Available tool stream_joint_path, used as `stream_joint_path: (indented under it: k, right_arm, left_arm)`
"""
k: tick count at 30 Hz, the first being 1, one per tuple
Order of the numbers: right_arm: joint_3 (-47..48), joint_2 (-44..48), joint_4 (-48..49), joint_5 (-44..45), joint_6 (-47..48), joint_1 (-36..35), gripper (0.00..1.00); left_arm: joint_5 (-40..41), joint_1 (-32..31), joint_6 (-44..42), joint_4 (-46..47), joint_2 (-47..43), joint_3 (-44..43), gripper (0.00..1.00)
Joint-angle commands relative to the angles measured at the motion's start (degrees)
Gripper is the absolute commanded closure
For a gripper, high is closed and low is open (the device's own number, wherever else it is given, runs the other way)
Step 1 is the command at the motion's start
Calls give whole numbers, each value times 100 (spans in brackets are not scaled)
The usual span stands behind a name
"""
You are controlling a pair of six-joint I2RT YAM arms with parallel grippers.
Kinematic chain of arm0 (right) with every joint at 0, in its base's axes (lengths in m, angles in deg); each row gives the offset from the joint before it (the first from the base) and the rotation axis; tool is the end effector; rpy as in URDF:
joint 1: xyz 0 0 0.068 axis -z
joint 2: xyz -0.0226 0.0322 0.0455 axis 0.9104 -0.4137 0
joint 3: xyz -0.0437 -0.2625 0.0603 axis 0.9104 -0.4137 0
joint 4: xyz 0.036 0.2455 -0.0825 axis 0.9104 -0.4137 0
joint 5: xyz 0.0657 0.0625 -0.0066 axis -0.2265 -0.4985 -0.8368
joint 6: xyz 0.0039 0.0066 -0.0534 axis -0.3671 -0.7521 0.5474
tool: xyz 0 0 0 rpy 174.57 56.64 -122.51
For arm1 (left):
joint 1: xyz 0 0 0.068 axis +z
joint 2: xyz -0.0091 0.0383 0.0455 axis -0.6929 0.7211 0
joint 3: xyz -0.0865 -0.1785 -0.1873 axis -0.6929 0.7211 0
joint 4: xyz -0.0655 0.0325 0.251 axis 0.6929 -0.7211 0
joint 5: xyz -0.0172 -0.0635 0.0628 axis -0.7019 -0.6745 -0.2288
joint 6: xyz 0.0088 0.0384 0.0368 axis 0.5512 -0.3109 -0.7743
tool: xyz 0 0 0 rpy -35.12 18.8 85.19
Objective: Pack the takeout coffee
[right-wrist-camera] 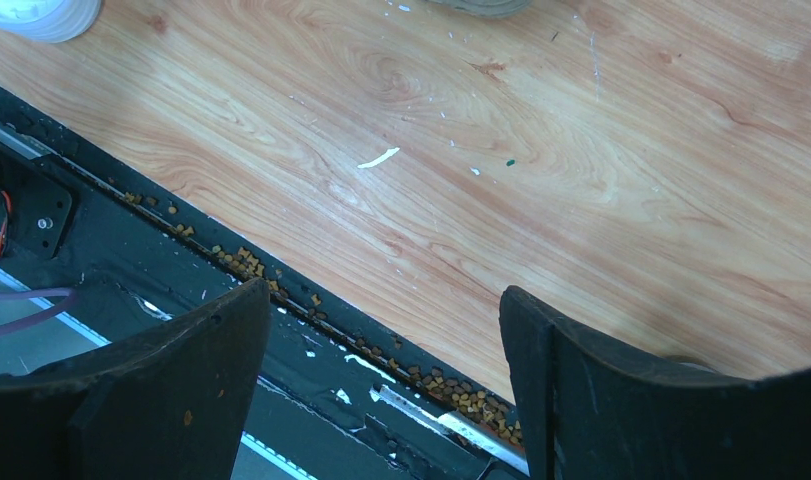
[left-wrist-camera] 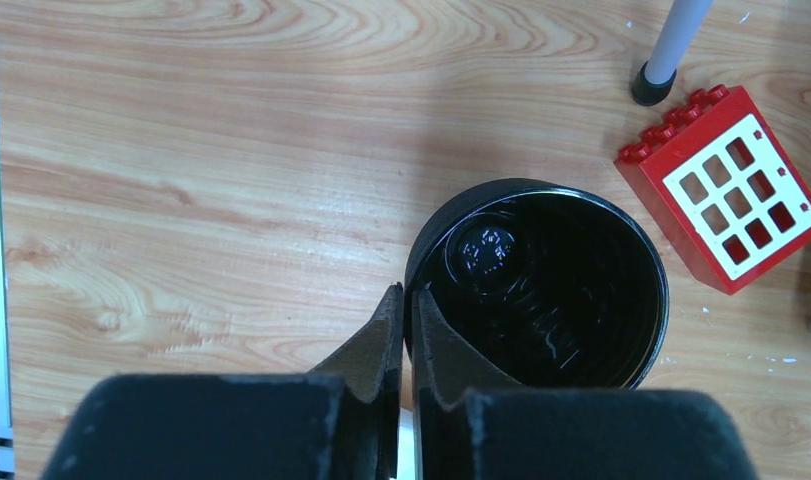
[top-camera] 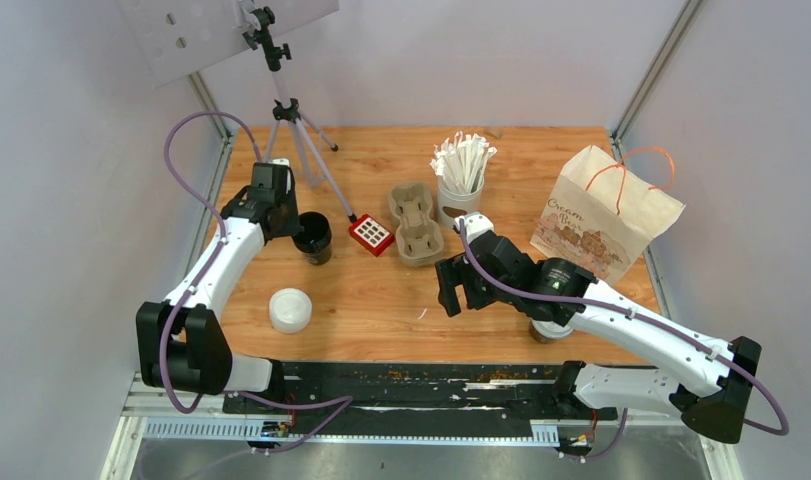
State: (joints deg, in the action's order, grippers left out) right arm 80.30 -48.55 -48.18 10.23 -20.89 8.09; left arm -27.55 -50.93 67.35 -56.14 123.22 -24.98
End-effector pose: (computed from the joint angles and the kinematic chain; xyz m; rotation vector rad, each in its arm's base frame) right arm 0.1199 0.1746 0.3184 -0.5920 2.3837 0.4104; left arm 0.2842 -0.0291 0.2753 -0.2538 2.4329 0.0356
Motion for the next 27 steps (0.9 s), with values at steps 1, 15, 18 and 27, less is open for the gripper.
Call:
stream_joint_path:
  k: [1,15,18,27]
  right_arm:
    - [-32,59,273,51,61,-27,16]
    - [-37,77,305,23,47,-27,16]
    - [-46,76,316,15,45,-25,16]
    - [-29,60,320,22,37,-27,16]
  left_arm:
    - [-56,37,-65,-77,-111,-315,87]
    - [-66,39,-223,-223,-140,-479,98]
    - [-126,35,-226,-259,-128,-548,98]
    - [-224,39,-192,-461,-117,-779,100]
